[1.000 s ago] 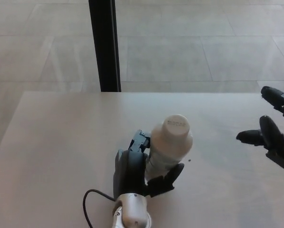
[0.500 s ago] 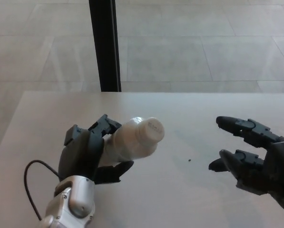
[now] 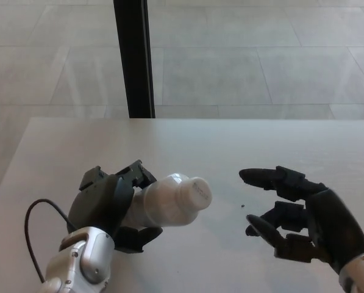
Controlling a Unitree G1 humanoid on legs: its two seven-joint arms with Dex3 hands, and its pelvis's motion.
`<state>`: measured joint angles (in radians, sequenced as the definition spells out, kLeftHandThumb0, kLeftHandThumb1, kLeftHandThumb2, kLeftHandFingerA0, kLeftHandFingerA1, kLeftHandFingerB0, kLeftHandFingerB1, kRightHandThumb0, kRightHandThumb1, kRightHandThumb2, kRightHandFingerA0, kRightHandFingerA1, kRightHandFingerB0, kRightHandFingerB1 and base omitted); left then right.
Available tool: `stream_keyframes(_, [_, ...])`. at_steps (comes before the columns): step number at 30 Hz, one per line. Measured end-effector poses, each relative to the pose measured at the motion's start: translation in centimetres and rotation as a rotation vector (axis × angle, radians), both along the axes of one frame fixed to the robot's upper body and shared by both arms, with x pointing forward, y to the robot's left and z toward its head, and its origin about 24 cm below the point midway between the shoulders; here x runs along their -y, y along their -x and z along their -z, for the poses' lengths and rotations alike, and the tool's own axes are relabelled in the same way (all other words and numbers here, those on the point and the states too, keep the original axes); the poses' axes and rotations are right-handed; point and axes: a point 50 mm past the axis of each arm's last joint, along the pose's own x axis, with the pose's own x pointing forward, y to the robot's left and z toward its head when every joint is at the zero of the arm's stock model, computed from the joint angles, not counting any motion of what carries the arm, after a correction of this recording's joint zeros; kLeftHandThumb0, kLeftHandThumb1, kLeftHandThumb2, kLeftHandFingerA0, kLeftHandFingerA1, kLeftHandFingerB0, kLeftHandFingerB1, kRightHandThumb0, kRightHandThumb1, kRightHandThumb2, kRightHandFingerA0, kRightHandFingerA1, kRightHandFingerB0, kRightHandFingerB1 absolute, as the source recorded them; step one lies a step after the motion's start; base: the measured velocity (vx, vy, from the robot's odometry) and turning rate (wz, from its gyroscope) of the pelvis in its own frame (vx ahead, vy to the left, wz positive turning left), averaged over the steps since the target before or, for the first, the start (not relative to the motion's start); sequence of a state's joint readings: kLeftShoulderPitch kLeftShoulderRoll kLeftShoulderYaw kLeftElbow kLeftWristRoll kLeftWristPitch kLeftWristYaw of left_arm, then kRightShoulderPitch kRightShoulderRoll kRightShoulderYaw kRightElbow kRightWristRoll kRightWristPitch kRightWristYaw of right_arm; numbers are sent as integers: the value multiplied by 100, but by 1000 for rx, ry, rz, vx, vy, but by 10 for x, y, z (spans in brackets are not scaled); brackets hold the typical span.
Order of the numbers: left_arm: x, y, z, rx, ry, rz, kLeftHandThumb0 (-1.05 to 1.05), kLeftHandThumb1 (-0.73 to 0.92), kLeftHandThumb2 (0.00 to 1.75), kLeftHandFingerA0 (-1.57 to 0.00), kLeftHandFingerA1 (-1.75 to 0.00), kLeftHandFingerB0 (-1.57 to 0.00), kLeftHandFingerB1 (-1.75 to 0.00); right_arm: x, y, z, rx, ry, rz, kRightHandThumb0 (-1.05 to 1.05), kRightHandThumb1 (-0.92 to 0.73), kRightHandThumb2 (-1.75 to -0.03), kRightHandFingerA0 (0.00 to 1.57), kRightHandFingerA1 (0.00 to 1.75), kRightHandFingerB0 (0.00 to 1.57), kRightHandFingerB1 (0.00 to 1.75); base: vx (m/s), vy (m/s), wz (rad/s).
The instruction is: The robot uses its left hand to to lift the bottle kept on the middle of the desk and tilts it towards its right hand. It then uses its right hand to rotate its cap to open it and places the bottle and cap back on the desk
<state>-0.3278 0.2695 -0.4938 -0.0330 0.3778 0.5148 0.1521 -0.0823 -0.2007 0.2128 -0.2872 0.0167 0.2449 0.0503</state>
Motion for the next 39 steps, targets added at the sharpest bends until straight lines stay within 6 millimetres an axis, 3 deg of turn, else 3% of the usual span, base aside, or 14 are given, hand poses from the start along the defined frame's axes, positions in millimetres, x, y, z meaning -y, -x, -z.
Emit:
stream_keyframes(1, [2, 0, 0, -7, 1, 2, 3, 66, 91, -76, -145, -74, -94, -2, 0, 0, 5, 12, -1, -55, -58, -59, 85, 98, 52, 38, 0, 0, 0])
stream_keyframes(5, [9, 2, 1, -33, 20, 4, 3, 72, 82, -78, -149, -76, -105, -12, -1, 5, 16, 53, 0, -60, -56, -58, 86, 98, 49, 39, 0, 0, 0])
stream_keyframes(7, [13, 2, 2, -44, 34, 4, 2, 70, 80, -69, -109, -63, -71, -16, -1, 9, 18, 74, 2, -62, -54, -57, 84, 95, 48, 40, 0, 0, 0])
stream_keyframes(13, [21, 3, 2, -60, 55, 1, -2, 73, 74, -72, -100, -59, -65, -31, 0, 17, 35, 129, 6, -64, -51, -56, 75, 97, 33, 42, 0, 0, 0])
stream_keyframes(14, [22, 2, 2, -62, 57, -1, 0, 74, 73, -62, -83, -54, -63, -33, 0, 17, 44, 140, 10, -65, -52, -57, 74, 98, 30, 43, 0, 0, 0])
stream_keyframes(15, [22, 2, 1, -63, 57, -3, 1, 74, 75, -61, -79, -52, -61, -34, -1, 17, 52, 147, 14, -65, -39, -85, 71, 91, 24, 54, 0, 0, 0])
stream_keyframes(16, [23, 2, 1, -64, 58, -5, 1, 74, 75, -61, -79, -52, -61, -35, -1, 17, 58, 154, 18, -65, -39, -85, 71, 91, 24, 54, 0, 0, 0])
stream_keyframes(17, [24, 2, 1, -66, 61, -7, 2, 73, 80, -67, -89, -54, -63, -37, -2, 17, 69, 165, 26, -67, -52, -56, 73, 98, 25, 44, 0, 0, 0])
stream_keyframes(20, [24, 2, 0, -71, 67, -16, 4, 71, 85, -69, -93, -56, -64, -39, -4, 16, 95, 195, 53, -65, -53, -56, 78, 96, 28, 45, 0, 0, 0])
stream_keyframes(22, [24, 1, 0, -75, 71, -24, 4, 71, 85, -72, -99, -59, -67, -39, -4, 15, 116, 211, 73, -66, -42, -81, 84, 95, 26, 53, 0, 0, 0])
stream_keyframes(25, [24, 1, 0, -77, 72, -34, 3, 70, 84, -70, -94, -57, -65, -39, -5, 14, 151, 227, 101, -62, -55, -57, 85, 97, 31, 45, 0, 0, 0])
stream_keyframes(29, [25, 1, 0, -77, 70, -38, 4, 71, 82, -79, -135, -74, -88, -41, -5, 13, 184, 224, 124, -58, -61, -58, 90, 102, 35, 46, 0, 0, 0])
stream_keyframes(37, [24, 1, -1, -77, 61, -41, -1, 71, 75, -71, -107, -61, -66, -38, -4, 8, 268, 224, 172, -55, -68, -60, 93, 97, 38, 50, 0, 0, 0])
stream_keyframes(39, [24, 1, -1, -77, 62, -43, 2, 71, 77, -74, -121, -64, -70, -36, -4, 7, 288, 220, 185, -52, -68, -60, 94, 94, 39, 51, 0, 0, 0])
